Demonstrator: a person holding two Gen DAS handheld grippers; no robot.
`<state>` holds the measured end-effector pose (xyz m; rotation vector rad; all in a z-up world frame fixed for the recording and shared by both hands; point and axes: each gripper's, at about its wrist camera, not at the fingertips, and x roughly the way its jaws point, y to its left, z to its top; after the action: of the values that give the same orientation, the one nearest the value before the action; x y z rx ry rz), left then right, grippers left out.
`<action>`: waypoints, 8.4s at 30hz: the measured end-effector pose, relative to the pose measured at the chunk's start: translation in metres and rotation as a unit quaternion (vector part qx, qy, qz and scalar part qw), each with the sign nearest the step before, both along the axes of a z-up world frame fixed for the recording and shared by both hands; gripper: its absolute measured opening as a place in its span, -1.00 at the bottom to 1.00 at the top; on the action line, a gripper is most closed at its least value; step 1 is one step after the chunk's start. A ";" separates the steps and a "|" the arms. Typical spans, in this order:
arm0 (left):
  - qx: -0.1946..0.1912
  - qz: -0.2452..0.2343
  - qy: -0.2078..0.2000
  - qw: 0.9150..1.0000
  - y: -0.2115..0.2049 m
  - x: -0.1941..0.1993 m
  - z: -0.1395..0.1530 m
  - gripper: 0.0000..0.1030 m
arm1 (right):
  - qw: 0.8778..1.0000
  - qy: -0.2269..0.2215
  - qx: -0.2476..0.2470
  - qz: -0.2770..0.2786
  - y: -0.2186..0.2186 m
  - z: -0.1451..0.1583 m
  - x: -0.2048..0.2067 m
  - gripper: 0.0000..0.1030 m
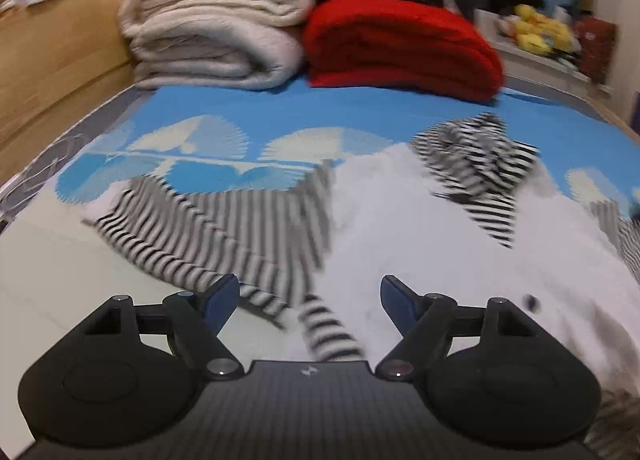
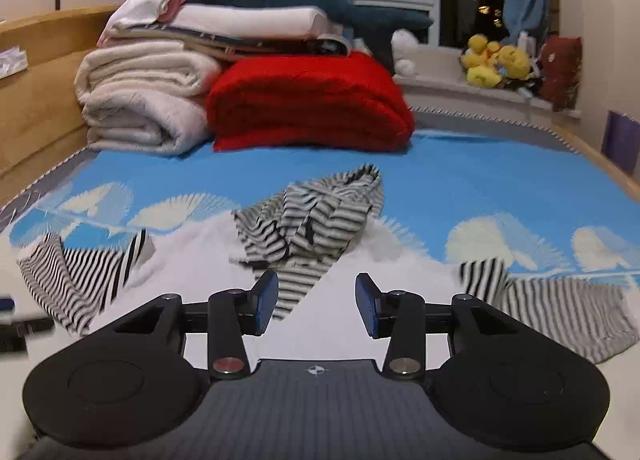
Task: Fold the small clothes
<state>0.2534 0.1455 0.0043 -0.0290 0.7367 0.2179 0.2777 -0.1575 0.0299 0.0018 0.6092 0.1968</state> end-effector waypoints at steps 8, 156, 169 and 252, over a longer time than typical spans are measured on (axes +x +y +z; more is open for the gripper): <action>-0.017 0.096 0.013 0.995 0.088 0.052 -0.025 0.46 | 0.999 0.049 0.017 -0.016 -0.006 -0.015 0.027 -0.15; -0.092 -0.081 0.212 0.970 -0.058 0.118 -0.051 -0.37 | 0.960 0.222 0.129 -0.115 -0.085 -0.096 0.087 0.00; -0.058 -0.113 0.164 0.978 -0.107 0.112 -0.013 0.07 | 0.964 0.179 0.128 -0.146 -0.104 -0.079 0.073 0.00; -0.199 0.031 0.126 0.971 -0.003 0.120 0.001 0.03 | 0.993 0.119 0.015 -0.017 -0.033 -0.064 0.053 -0.21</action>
<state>0.3730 0.1423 0.0048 -0.4141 1.0253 0.1315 0.3305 -0.1906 -0.0345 0.0659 0.8442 0.1736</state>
